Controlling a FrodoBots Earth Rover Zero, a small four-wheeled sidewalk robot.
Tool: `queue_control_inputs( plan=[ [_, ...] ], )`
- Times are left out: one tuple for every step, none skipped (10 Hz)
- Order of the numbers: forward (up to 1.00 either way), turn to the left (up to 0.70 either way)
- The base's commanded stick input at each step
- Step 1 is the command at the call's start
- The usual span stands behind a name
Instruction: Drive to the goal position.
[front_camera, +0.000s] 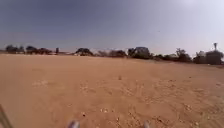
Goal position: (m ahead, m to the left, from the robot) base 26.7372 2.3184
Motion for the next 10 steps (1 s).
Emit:
queue_control_inputs(
  plan=[
    [0.70,0.00],
    [0.70,0.00],
    [0.70,0.00],
    [0.70,0.00],
    [0.70,0.00],
    [0.70,0.00],
    [0.70,0.00],
    [0.70,0.00],
    [0.70,0.00],
    [0.70,0.00]
  ],
)
